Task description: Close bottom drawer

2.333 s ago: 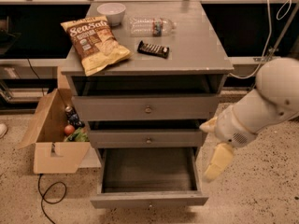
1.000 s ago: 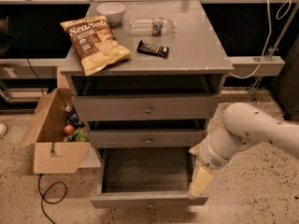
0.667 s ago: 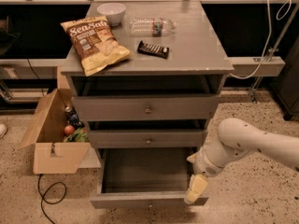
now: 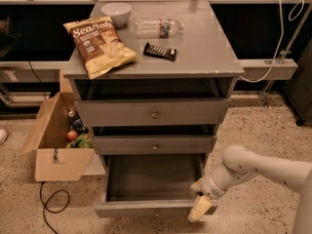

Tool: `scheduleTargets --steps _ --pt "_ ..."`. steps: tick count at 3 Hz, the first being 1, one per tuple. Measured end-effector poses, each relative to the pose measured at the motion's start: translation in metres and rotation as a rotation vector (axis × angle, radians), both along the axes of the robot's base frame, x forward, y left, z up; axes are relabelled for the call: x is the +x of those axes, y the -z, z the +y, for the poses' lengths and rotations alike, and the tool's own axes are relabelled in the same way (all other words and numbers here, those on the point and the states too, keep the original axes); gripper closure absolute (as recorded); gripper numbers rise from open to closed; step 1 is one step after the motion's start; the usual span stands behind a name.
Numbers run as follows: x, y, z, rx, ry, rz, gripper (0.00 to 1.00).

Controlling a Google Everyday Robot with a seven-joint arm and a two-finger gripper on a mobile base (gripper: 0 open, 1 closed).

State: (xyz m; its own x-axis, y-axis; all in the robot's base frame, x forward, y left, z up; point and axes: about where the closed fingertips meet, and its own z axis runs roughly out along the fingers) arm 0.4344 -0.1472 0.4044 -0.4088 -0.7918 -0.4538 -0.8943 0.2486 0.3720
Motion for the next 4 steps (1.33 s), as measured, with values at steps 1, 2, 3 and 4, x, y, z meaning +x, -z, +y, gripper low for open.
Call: scheduleTargets --steps 1,2,3,4 --pt "-0.013 0.066 0.004 0.046 0.03 0.093 0.47" --pt "-0.016 0.069 0.005 0.048 0.028 0.101 0.7" --pt "-0.016 0.069 0.005 0.048 0.028 0.1 0.93" --pt "-0.005 0.094 -0.007 0.033 0.021 0.066 1.0"
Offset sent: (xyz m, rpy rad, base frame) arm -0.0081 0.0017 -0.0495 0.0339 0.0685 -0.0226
